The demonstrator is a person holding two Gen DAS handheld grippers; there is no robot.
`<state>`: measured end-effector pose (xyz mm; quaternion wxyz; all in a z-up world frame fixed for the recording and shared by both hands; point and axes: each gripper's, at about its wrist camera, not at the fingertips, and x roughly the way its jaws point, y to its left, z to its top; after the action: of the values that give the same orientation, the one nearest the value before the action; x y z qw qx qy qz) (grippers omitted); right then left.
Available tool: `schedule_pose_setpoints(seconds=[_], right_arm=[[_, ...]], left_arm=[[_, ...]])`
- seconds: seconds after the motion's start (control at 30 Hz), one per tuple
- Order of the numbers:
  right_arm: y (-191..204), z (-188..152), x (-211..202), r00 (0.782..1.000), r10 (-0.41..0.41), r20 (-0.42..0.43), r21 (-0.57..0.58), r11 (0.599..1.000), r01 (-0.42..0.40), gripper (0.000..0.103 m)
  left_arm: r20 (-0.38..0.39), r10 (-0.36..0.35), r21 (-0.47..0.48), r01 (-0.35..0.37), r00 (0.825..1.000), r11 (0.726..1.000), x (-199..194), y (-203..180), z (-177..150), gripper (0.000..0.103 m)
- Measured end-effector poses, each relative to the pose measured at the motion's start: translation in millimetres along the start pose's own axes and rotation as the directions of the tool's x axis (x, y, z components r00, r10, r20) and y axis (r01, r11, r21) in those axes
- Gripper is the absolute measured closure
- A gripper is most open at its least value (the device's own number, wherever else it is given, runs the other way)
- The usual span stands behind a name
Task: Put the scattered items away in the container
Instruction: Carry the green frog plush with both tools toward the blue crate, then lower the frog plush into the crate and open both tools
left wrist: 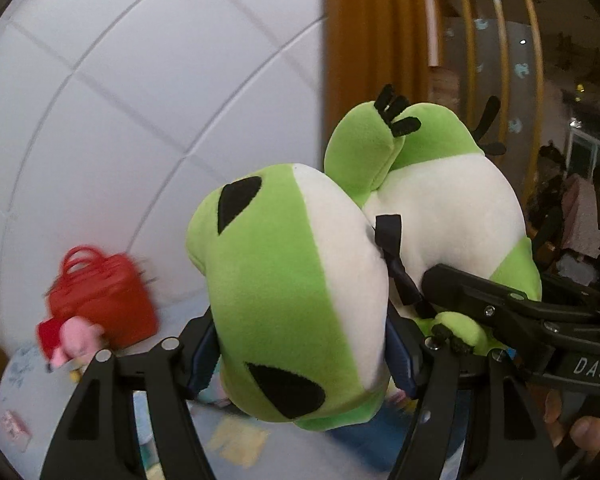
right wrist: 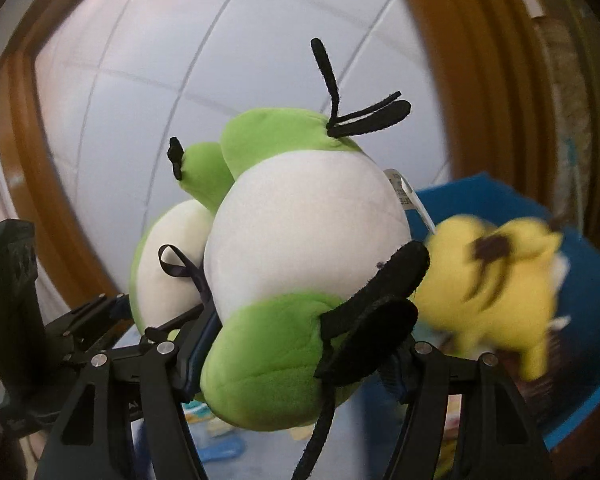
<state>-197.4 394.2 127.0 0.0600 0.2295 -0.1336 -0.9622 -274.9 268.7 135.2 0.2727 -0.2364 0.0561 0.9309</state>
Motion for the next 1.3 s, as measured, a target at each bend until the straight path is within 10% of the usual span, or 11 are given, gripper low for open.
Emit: schedule_pose_setpoints(seconds=[0.37,0.67,1.3], right_arm=[[-170.1,-18.2,-15.1,0.983,-0.042,-0.18,0.062,0.997,0.054,0.036],[-204.9,-82.4,21.1,0.952,0.04,-0.303,0.134,0.991,0.001,0.035],[-227.0,-67.0,-5.2,0.984,-0.009,-0.179,0.105,0.994,0.028,0.0]], left_arm=[[-0.251,-0.03,-0.07,0.012,0.967,0.997,108.1,-129.0,-30.2,0.034],[-0.385,0.022,-0.1,-0.065,0.923,0.993,141.0,-127.2,-88.3,0.032],[-0.245,0.153,-0.058,-0.172,0.957,0.983,73.9,-134.8,-92.8,0.01]])
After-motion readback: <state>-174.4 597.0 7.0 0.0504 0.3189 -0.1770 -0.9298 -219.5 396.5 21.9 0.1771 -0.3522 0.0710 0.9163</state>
